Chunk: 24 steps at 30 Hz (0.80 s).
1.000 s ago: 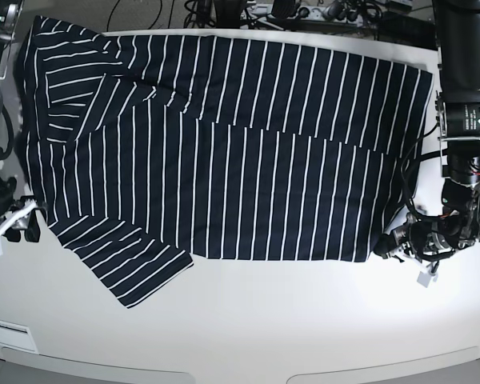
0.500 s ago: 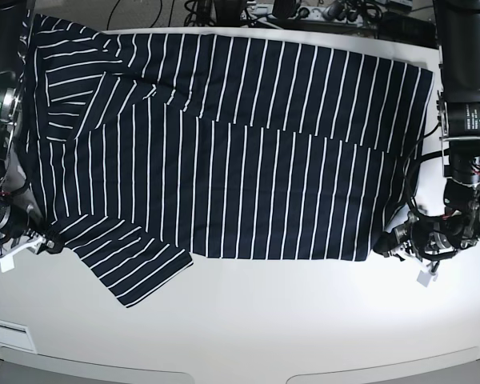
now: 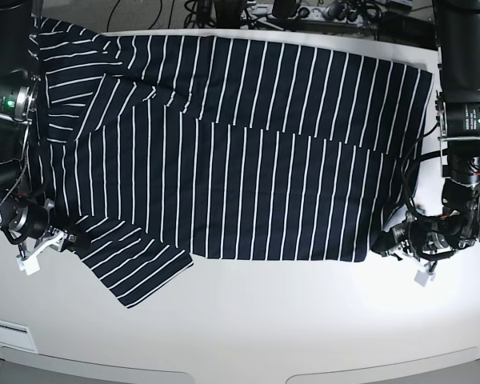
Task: Fold the T-shirt properly
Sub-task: 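Move the right gripper to the hem corner beside the sleeve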
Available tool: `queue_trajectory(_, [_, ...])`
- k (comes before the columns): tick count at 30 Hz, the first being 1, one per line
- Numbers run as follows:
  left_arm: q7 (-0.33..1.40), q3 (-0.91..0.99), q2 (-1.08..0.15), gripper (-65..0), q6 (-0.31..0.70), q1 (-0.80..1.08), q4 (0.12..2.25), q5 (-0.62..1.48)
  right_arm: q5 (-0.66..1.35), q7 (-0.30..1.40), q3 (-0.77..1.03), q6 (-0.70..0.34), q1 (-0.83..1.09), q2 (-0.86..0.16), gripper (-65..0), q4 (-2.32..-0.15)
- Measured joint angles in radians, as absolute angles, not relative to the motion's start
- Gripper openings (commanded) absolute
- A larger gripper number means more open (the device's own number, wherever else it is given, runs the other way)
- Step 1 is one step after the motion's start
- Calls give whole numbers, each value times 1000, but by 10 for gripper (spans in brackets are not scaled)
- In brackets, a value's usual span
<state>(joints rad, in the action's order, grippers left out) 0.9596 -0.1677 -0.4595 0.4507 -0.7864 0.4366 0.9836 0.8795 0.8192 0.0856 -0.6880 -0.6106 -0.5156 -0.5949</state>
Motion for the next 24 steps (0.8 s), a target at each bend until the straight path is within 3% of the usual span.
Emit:
queue_trajectory(4, [961, -168, -460, -650, 451, -786, 437, 984, 813, 824, 86, -654, -637, -570, -362, -677])
queue_trajectory(9, [963, -168, -460, -650, 451, -786, 437, 983, 647, 723, 86, -495, -595, -598, -362, -678])
queue_trajectory(17, [963, -168, -459, -650, 473, -786, 437, 977, 679, 585, 88, -543, -465, -563, -362, -681])
queue_trajectory(24, [963, -168, -459, -650, 476, -785, 437, 980, 744, 640, 88, -646, -490, -508, -362, -680])
